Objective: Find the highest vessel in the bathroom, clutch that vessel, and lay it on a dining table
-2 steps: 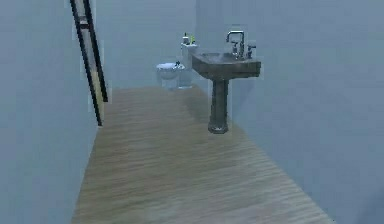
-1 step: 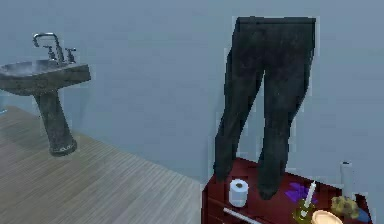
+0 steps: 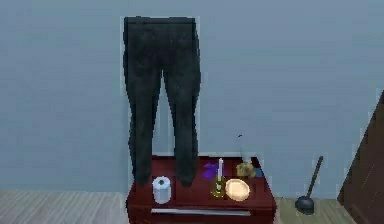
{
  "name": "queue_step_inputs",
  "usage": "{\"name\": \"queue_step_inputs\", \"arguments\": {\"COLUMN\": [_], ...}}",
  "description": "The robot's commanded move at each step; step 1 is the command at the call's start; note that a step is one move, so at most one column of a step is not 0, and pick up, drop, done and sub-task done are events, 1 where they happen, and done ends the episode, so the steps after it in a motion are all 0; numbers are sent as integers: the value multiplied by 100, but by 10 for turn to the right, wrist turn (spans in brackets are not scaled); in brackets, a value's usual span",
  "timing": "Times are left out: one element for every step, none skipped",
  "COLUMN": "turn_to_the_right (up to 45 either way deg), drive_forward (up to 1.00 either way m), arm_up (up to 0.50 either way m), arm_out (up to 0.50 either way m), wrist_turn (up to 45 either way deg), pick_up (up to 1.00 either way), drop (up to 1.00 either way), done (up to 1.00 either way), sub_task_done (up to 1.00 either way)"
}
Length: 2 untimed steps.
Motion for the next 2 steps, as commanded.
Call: {"name": "queue_step_inputs", "arguments": {"turn_to_the_right": [0,-450], "drive_forward": [15,0], "arm_up": [0,0], "arm_out": [0,0], "wrist_turn": [0,0], "pick_up": [0,0], "drop": [0,0], "done": [0,0], "sub_task_done": [0,0]}}
